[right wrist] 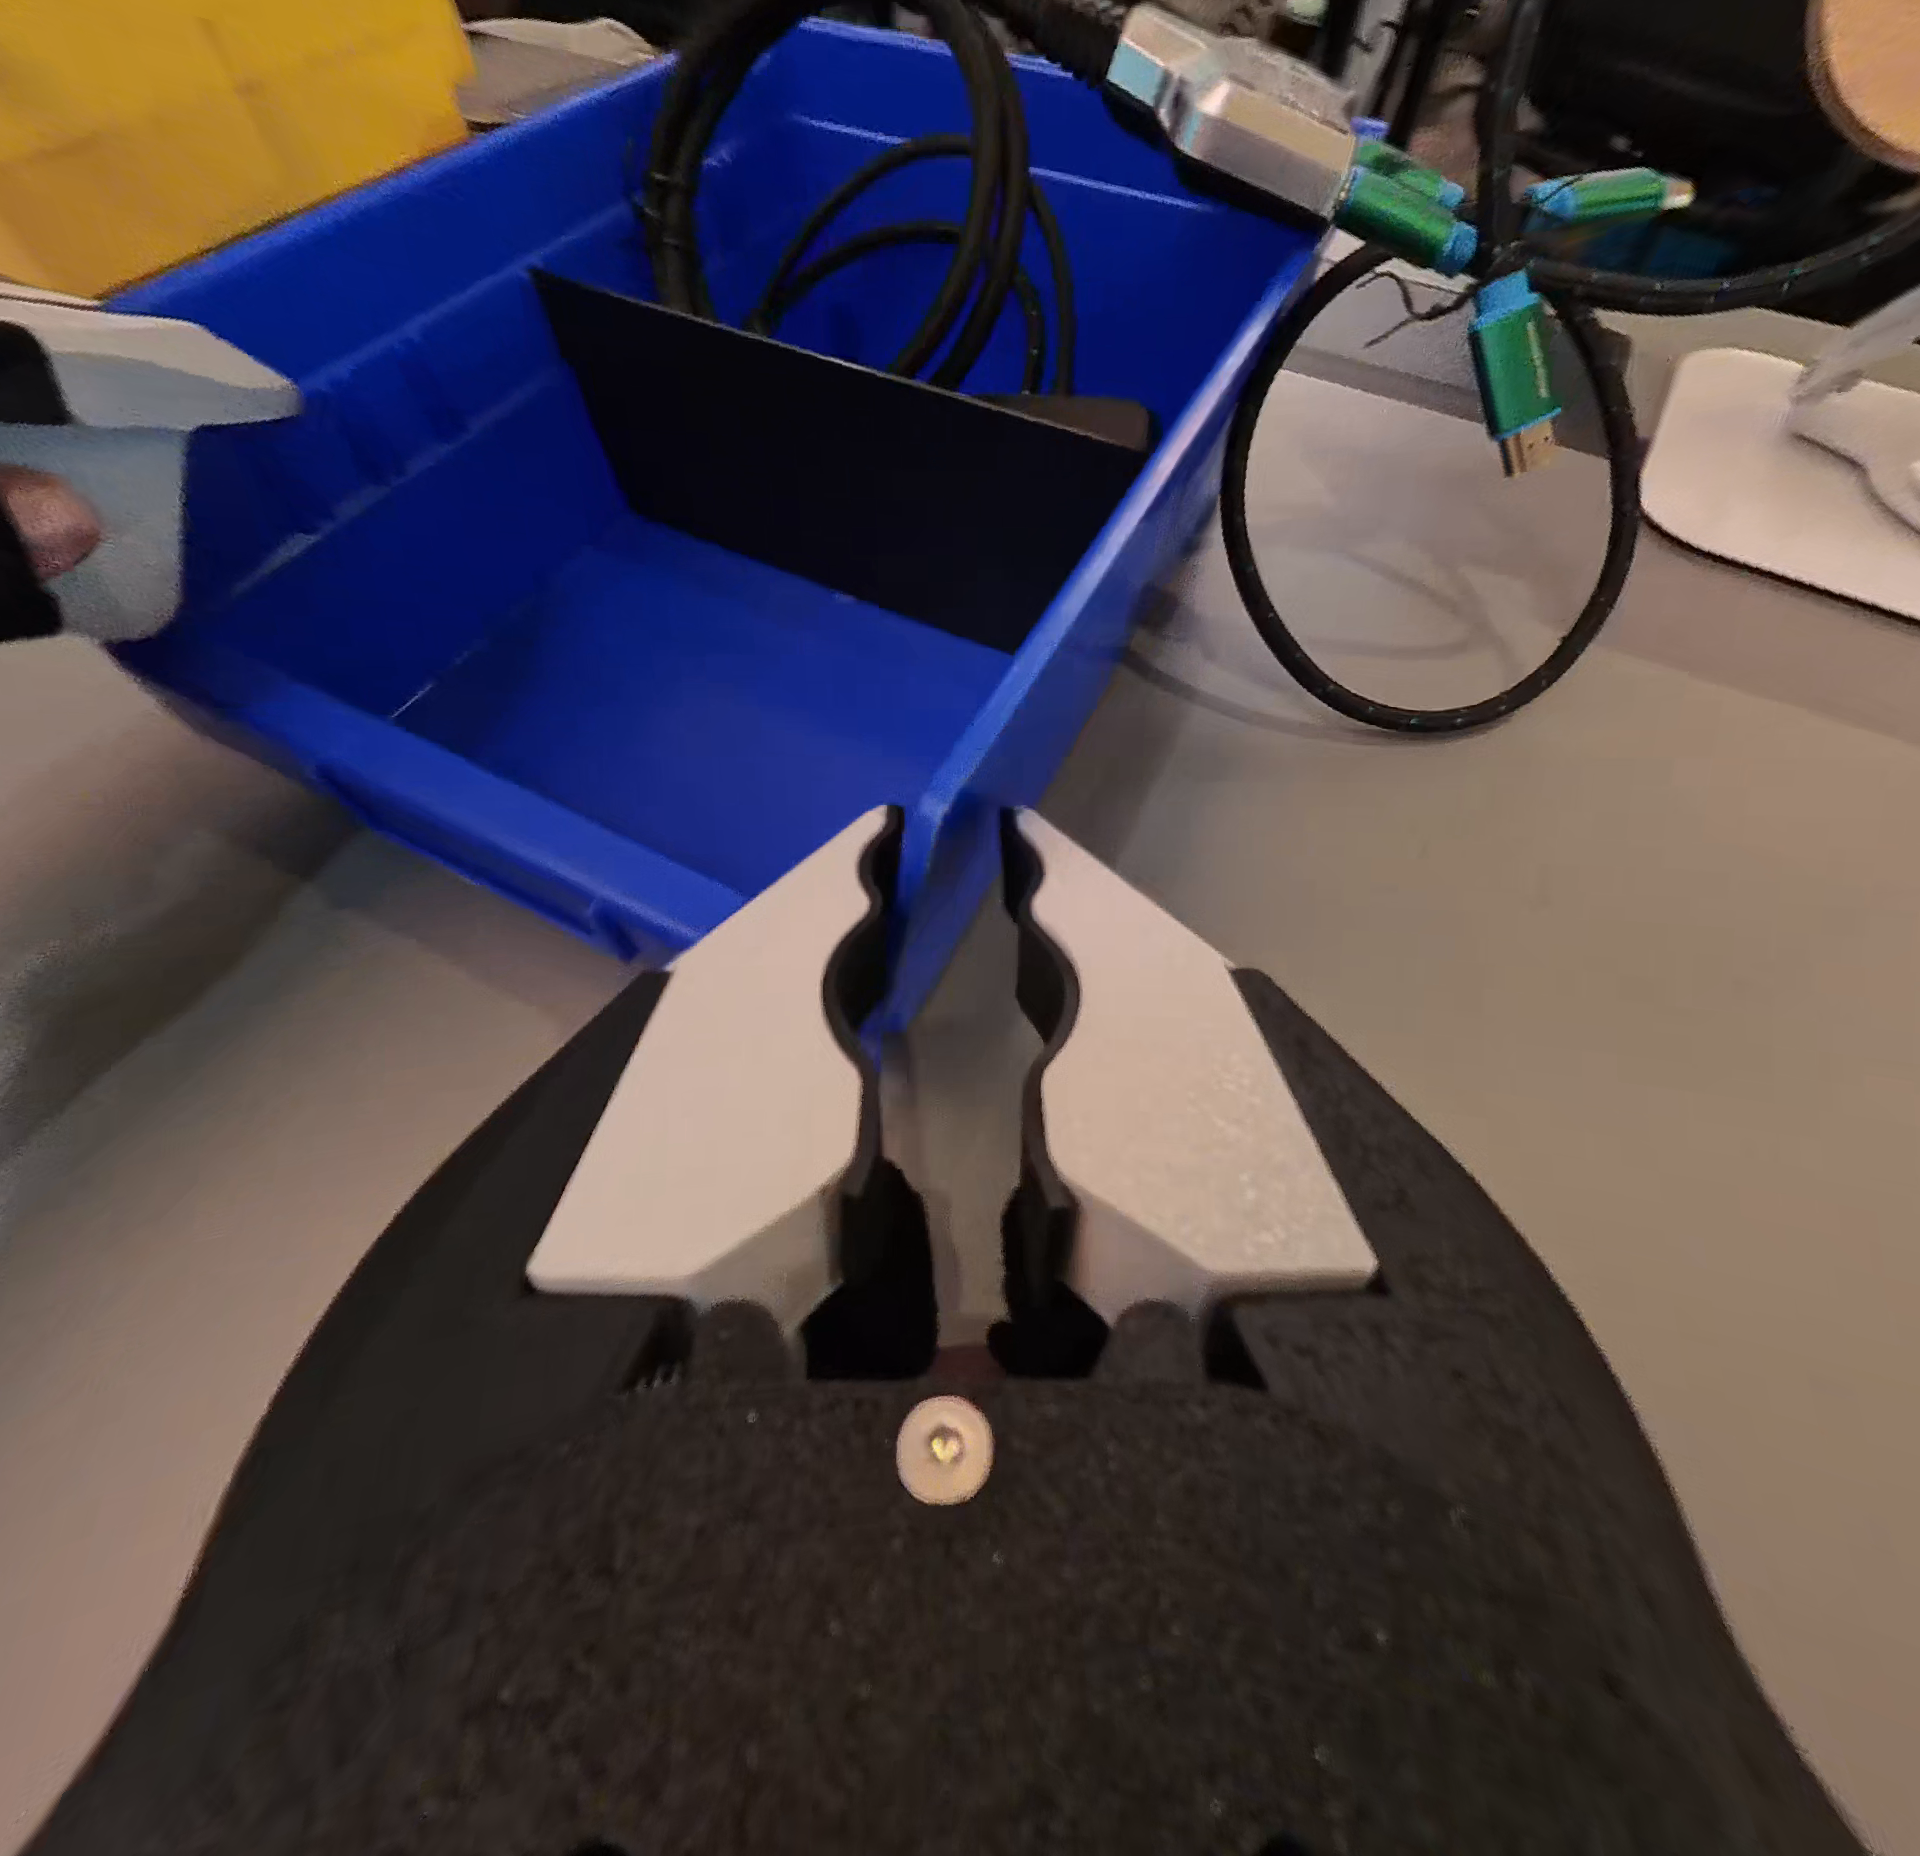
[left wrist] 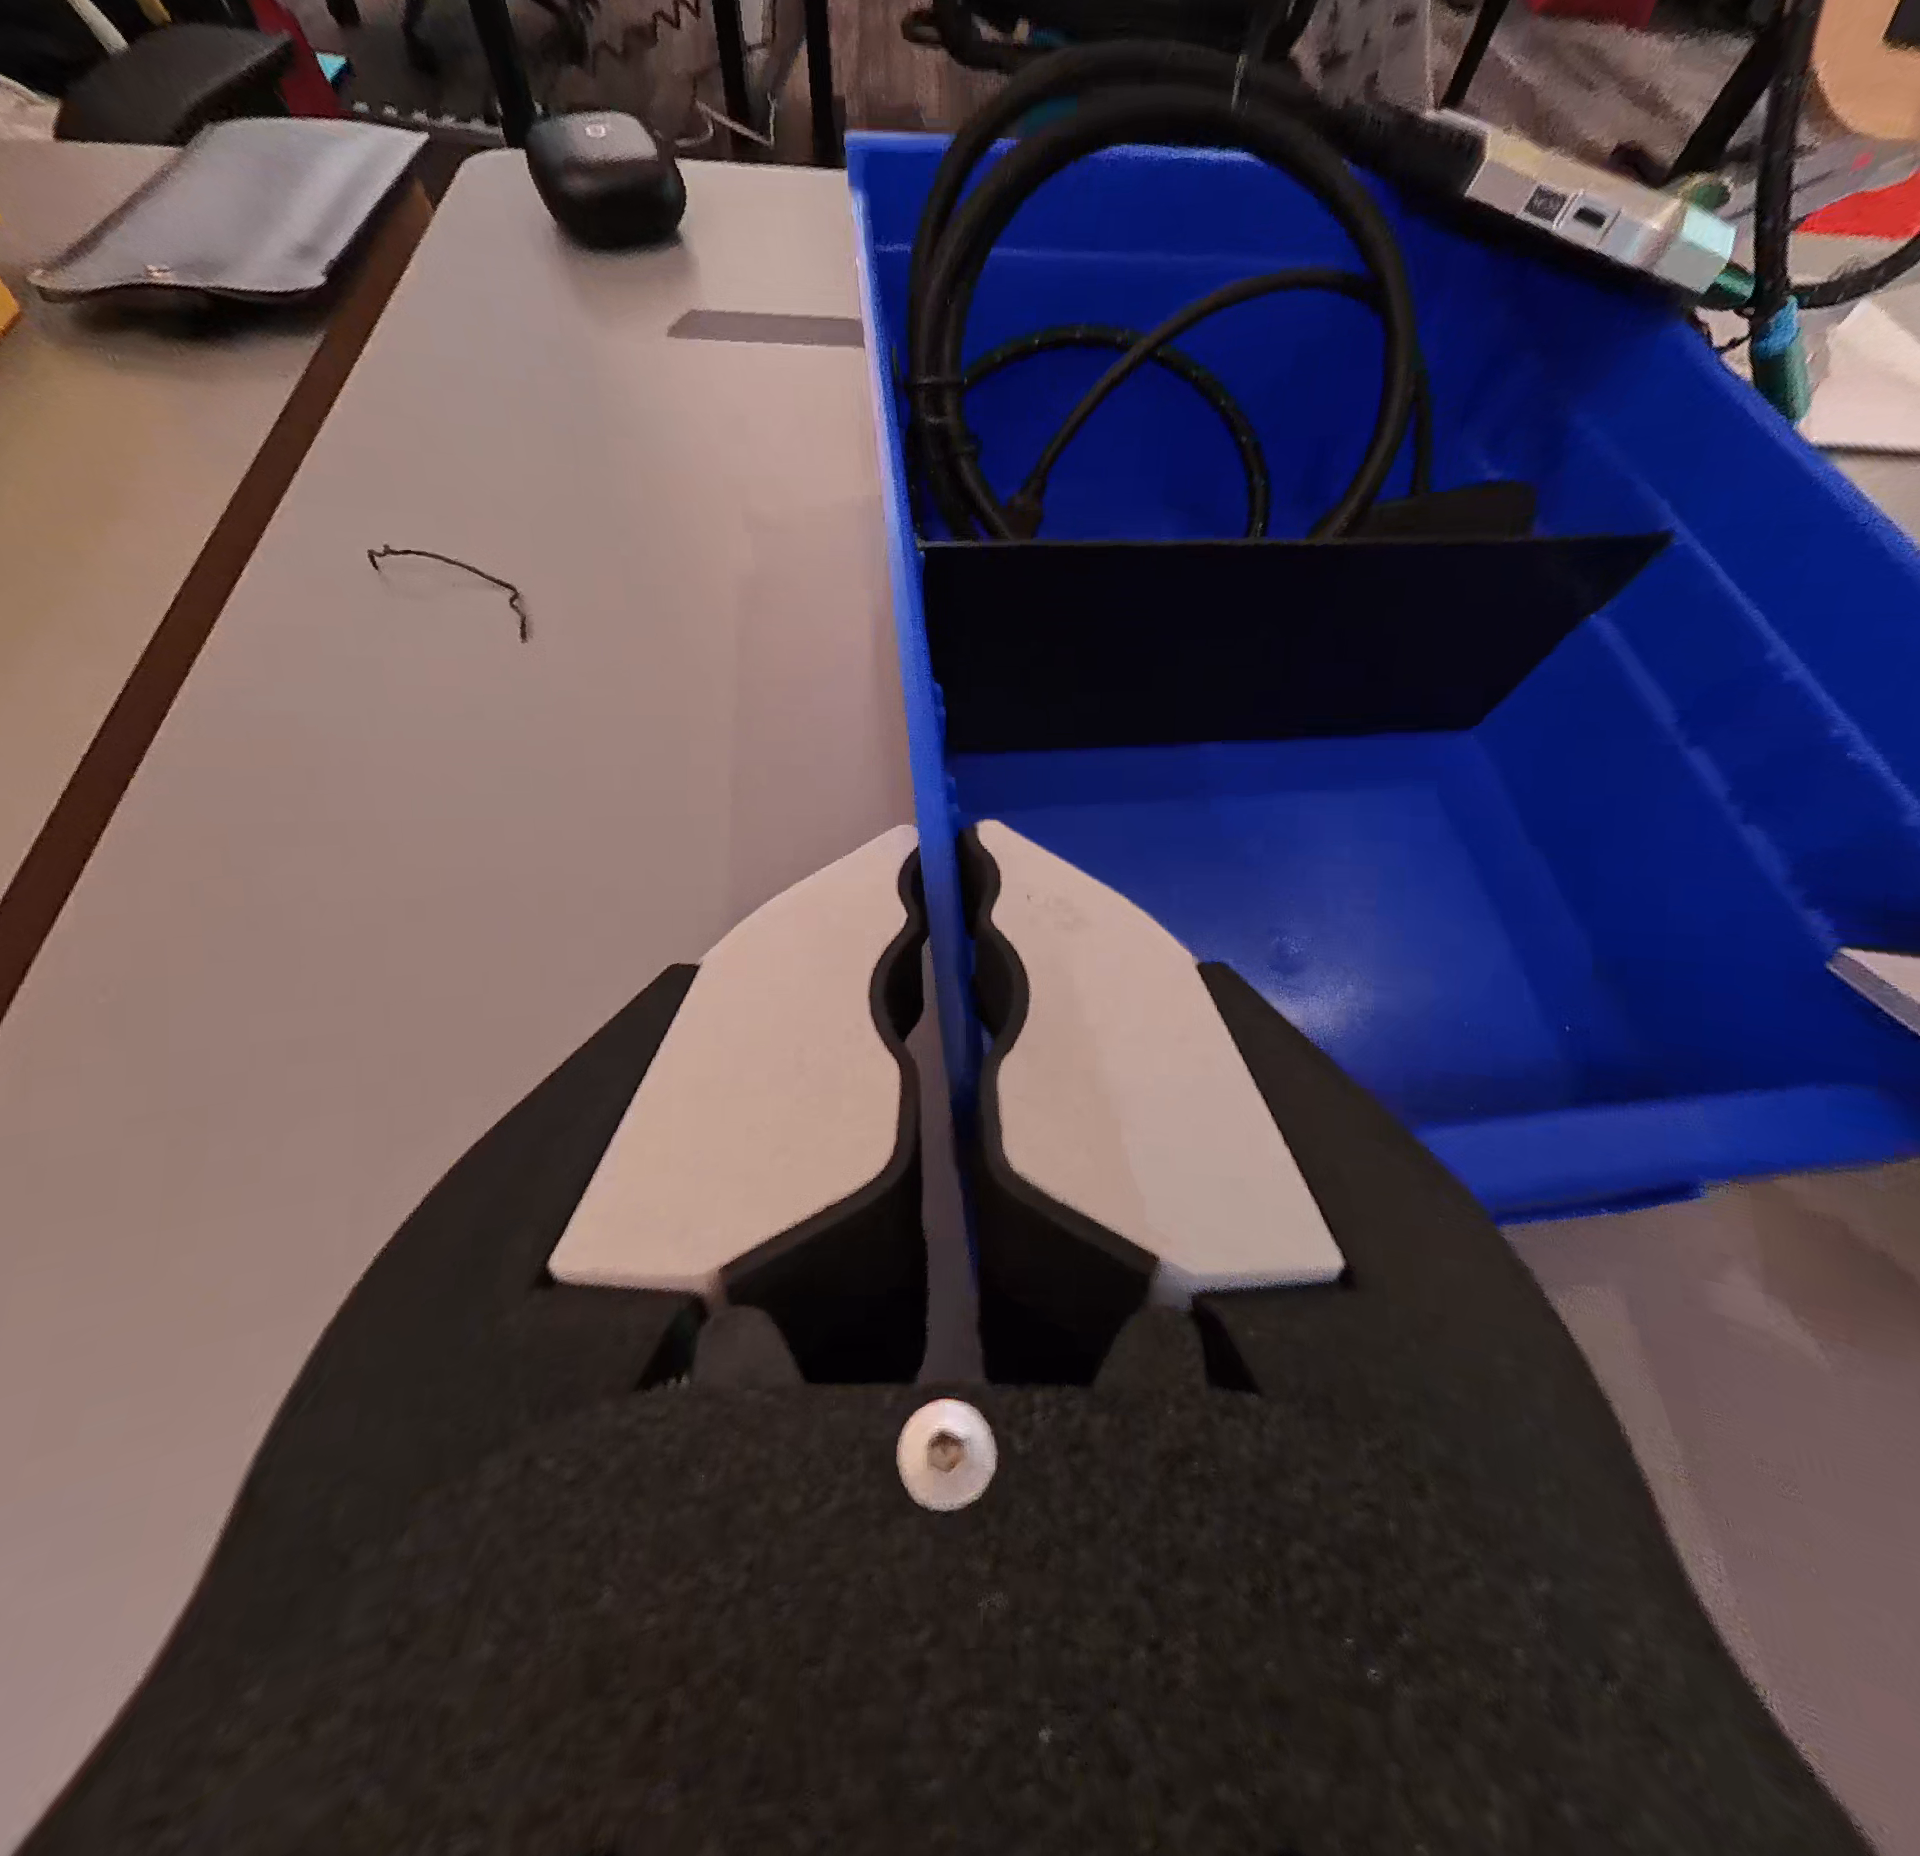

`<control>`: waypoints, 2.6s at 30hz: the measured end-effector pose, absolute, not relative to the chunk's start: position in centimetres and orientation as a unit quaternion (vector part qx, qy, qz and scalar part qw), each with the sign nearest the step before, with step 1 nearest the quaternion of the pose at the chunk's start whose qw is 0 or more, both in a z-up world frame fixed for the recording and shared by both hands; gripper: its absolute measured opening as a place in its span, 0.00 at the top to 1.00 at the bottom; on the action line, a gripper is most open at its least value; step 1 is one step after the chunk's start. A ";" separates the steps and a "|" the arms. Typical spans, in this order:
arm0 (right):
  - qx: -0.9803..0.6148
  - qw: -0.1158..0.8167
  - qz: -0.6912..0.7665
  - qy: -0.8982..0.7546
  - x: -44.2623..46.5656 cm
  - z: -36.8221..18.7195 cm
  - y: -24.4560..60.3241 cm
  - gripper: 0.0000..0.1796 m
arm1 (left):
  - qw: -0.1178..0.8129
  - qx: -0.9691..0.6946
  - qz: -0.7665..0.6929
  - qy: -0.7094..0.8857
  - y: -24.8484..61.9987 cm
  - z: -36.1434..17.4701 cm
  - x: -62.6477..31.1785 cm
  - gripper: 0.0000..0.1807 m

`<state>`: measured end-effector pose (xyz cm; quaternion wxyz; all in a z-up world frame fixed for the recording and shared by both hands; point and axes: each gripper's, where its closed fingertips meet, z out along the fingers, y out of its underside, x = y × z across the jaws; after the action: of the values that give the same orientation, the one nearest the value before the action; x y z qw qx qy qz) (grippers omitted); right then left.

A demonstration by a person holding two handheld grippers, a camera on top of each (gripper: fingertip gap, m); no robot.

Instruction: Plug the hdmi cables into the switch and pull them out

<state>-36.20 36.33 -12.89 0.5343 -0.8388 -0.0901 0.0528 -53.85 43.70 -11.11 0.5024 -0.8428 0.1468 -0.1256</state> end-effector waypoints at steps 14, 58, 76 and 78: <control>-0.738 0.669 -0.049 -0.074 -13.8 -6.4 22.9 0.72 | 0.524 -0.787 -0.293 0.141 24.5 -9.0 -38.0 0.81; -0.824 0.551 -0.090 0.096 9.3 -12.8 13.9 0.79 | 0.458 -0.865 -0.035 0.202 31.7 -12.9 -38.0 0.99; -0.806 0.585 0.072 0.051 2.1 -10.8 11.8 0.87 | 0.537 -0.797 -0.127 0.245 23.4 -10.3 -35.5 0.82; -0.814 0.570 0.109 0.037 -0.2 -11.3 11.0 0.85 | 0.521 -0.790 -0.191 0.260 21.1 -11.4 -35.8 0.83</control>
<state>-0.21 11.00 -11.28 0.5695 -0.8139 0.0374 0.1085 -35.82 21.12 -11.35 0.5213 -0.7899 0.2602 -0.1911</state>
